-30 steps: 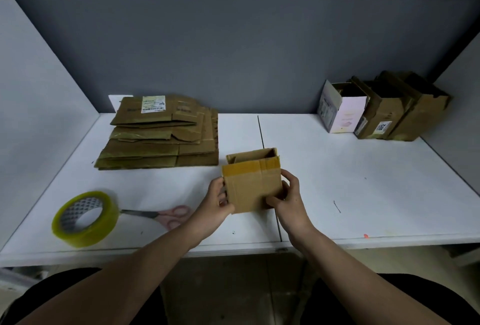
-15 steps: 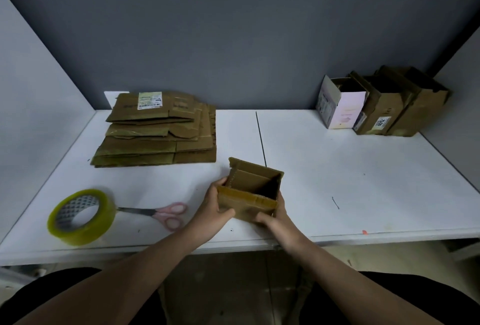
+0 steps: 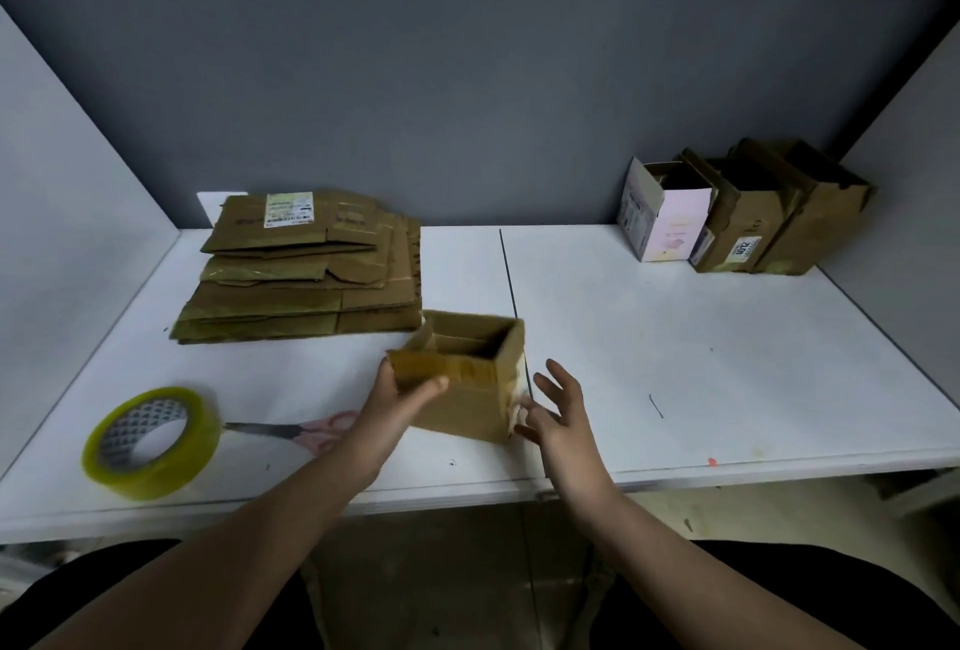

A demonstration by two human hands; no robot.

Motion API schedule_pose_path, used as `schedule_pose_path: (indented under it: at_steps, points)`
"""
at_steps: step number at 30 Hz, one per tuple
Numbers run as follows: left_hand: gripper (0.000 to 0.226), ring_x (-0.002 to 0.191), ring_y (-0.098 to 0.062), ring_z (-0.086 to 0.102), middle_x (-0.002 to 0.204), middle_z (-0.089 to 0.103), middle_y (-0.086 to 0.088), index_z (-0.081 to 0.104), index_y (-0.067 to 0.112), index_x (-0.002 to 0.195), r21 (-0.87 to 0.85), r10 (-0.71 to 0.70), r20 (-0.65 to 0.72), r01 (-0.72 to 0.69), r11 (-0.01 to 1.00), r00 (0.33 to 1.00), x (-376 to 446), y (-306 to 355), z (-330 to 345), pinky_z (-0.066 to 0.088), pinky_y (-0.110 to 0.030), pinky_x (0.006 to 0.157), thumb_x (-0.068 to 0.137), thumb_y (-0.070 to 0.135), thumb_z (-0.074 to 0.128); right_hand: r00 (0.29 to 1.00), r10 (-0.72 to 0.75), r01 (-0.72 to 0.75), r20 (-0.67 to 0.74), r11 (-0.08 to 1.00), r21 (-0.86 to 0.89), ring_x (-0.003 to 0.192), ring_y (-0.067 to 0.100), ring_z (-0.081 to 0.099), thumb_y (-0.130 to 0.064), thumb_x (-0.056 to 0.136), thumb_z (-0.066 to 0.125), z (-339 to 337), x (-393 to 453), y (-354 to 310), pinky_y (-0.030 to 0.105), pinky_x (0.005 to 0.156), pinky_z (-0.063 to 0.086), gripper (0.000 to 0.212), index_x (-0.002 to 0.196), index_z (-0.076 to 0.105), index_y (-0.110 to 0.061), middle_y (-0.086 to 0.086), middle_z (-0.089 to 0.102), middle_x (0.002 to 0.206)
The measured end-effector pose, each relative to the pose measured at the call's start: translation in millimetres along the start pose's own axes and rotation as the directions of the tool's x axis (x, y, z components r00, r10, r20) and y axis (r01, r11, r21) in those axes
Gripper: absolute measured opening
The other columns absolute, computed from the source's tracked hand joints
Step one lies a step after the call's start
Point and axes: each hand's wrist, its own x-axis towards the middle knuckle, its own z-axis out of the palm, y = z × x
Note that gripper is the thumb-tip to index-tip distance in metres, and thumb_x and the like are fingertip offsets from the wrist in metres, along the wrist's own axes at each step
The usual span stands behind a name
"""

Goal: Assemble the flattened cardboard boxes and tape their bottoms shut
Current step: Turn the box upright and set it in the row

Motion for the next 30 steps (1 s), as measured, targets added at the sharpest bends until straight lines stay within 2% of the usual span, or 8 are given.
schedule_pose_path:
  at_steps: [3, 5, 7, 10, 13, 19, 24, 30]
  points:
    - [0.074, 0.123, -0.021, 0.049, 0.136, 0.048, 0.004, 0.03, 0.033, 0.138, -0.25, -0.072, 0.004, 0.071, 0.966, 0.997, 4, 5, -8, 0.043, -0.043, 0.101, 0.073, 0.049, 0.064, 0.992, -0.124, 0.123, -0.003, 0.987, -0.099, 0.105, 0.001, 0.055, -0.004, 0.096, 0.051, 1, -3, -10, 0.011, 0.08, 0.049, 0.051, 0.133, 0.034, -0.035, -0.012, 0.052, 0.127]
    - [0.077, 0.124, -0.022, 0.05, 0.138, 0.048, 0.002, 0.03, 0.032, 0.141, -0.308, -0.11, 0.015, 0.109, 0.945, 0.994, 6, 7, -8, 0.042, -0.046, 0.103, 0.074, 0.055, 0.061, 0.983, -0.18, 0.176, -0.02, 0.975, -0.137, 0.102, 0.0, 0.056, -0.013, 0.093, 0.06, 0, -2, -16, 0.014, 0.084, 0.049, 0.05, 0.132, 0.039, -0.036, -0.023, 0.057, 0.116]
    - [0.077, 0.123, -0.022, 0.051, 0.138, 0.05, 0.001, 0.031, 0.032, 0.142, -0.339, -0.121, 0.024, 0.122, 0.933, 0.992, 7, 9, -5, 0.044, -0.044, 0.1, 0.075, 0.058, 0.058, 0.978, -0.206, 0.198, -0.04, 0.969, -0.145, 0.103, -0.003, 0.054, -0.021, 0.089, 0.065, -1, -1, -23, 0.015, 0.087, 0.046, 0.047, 0.13, 0.046, -0.036, -0.023, 0.059, 0.112]
    - [0.065, 0.119, -0.021, 0.056, 0.133, 0.057, -0.001, 0.039, 0.029, 0.141, -0.412, -0.132, 0.053, 0.142, 0.9, 0.99, 5, 14, 2, 0.049, -0.04, 0.092, 0.083, 0.057, 0.051, 0.985, -0.172, 0.173, 0.022, 0.984, -0.046, 0.106, -0.01, 0.055, -0.03, 0.091, 0.061, 3, -2, -34, 0.01, 0.085, 0.047, 0.034, 0.124, 0.055, -0.038, -0.021, 0.061, 0.116]
    - [0.054, 0.117, -0.018, 0.059, 0.128, 0.061, 0.002, 0.044, 0.032, 0.137, -0.466, -0.079, 0.098, 0.116, 0.877, 0.992, 3, 20, 9, 0.051, -0.036, 0.086, 0.089, 0.056, 0.044, 0.988, -0.132, 0.128, 0.077, 0.99, 0.063, 0.109, -0.004, 0.059, -0.037, 0.096, 0.049, 11, -6, -38, 0.012, 0.086, 0.046, 0.028, 0.123, 0.055, -0.041, -0.021, 0.063, 0.12]
    - [0.06, 0.118, -0.019, 0.059, 0.128, 0.061, 0.001, 0.044, 0.031, 0.137, -0.512, -0.033, 0.093, 0.076, 0.855, 0.995, 6, 21, 15, 0.049, -0.041, 0.096, 0.084, 0.057, 0.05, 0.995, -0.094, 0.096, -0.017, 0.976, 0.197, 0.107, 0.006, 0.063, -0.032, 0.098, 0.048, 17, -3, -41, 0.025, 0.093, 0.047, 0.028, 0.121, 0.063, -0.028, -0.011, 0.069, 0.112]
    - [0.064, 0.117, -0.02, 0.06, 0.13, 0.06, 0.001, 0.04, 0.033, 0.139, -0.493, -0.001, 0.093, 0.047, 0.869, 0.996, 5, 16, 19, 0.046, -0.045, 0.1, 0.082, 0.059, 0.052, 0.984, -0.133, 0.157, -0.119, 0.965, 0.213, 0.098, 0.011, 0.068, -0.028, 0.091, 0.06, 17, 1, -42, 0.021, 0.077, 0.054, 0.025, 0.112, 0.067, -0.017, -0.003, 0.071, 0.105]
    - [0.076, 0.123, -0.018, 0.053, 0.133, 0.054, 0.003, 0.033, 0.034, 0.139, -0.41, 0.023, 0.019, -0.013, 0.912, 1.0, 2, 12, 21, 0.043, -0.045, 0.105, 0.074, 0.06, 0.061, 0.946, -0.216, 0.248, -0.244, 0.962, 0.111, 0.09, 0.009, 0.069, -0.025, 0.091, 0.06, 17, 5, -36, 0.02, 0.072, 0.055, 0.019, 0.102, 0.069, -0.012, -0.002, 0.072, 0.098]
